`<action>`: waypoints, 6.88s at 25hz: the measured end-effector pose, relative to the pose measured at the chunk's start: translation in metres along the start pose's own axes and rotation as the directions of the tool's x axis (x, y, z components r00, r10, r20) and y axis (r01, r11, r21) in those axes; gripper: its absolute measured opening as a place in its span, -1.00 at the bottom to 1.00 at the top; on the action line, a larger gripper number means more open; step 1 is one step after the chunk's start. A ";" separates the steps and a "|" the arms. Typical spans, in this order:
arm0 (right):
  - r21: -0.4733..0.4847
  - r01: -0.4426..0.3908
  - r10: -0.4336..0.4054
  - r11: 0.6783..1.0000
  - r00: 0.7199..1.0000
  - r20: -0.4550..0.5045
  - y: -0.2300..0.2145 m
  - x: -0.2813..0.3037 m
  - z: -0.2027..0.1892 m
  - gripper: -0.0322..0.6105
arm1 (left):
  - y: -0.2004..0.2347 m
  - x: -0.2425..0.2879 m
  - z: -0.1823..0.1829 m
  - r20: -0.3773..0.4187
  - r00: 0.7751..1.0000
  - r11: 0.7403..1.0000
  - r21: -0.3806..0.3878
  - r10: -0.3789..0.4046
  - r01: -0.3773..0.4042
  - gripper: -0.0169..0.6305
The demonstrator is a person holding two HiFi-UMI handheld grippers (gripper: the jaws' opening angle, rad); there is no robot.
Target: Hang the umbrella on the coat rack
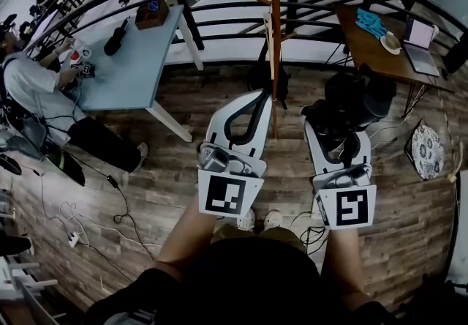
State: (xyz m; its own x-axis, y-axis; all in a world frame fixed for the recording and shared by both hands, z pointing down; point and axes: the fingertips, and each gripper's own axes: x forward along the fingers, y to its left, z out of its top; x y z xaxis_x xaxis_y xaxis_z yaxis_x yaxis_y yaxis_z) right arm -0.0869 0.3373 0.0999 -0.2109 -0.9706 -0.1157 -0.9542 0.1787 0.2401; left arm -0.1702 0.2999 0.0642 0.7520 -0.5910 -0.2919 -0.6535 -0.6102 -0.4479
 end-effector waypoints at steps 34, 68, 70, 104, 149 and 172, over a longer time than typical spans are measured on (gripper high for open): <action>-0.007 -0.071 0.071 0.997 0.997 -0.019 -0.053 -0.022 -0.036 -0.15 | -0.045 0.042 0.000 -0.015 1.000 1.000 0.016 0.020 -0.020 -0.91; -0.029 -0.066 0.063 0.997 0.993 -0.097 -0.090 0.188 -0.084 -0.15 | 0.085 0.173 -0.126 -0.034 0.999 1.000 -0.014 -0.011 0.010 -0.91; -0.029 -0.059 0.055 0.998 0.993 -0.106 -0.094 0.200 -0.087 -0.15 | 0.093 0.181 -0.132 -0.026 1.000 1.000 -0.016 -0.009 0.008 -0.91; -0.019 0.044 -0.047 0.999 0.980 -0.196 -0.142 0.300 -0.132 -0.15 | 0.131 0.272 -0.208 0.014 0.990 0.985 -0.101 -0.141 0.142 -0.91; 0.085 -0.330 0.337 0.940 0.858 -0.389 -0.246 0.360 -0.346 -0.16 | 0.023 0.376 -0.370 -0.315 0.945 0.987 -0.156 -0.084 0.036 -0.91; 0.294 -0.434 0.524 0.852 0.691 -0.498 -0.203 0.353 -0.453 -0.16 | 0.015 0.368 -0.421 -0.427 0.904 0.980 -0.179 0.004 -0.090 -0.91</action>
State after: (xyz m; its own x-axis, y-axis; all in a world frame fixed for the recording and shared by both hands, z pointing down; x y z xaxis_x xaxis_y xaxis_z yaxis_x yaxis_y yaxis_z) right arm 0.1285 -0.1142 0.4465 -0.5396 -0.6575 0.5259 -0.7837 0.6205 -0.0284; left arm 0.0601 -0.1489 0.3063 0.6401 -0.7624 0.0949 -0.7231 -0.6395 -0.2611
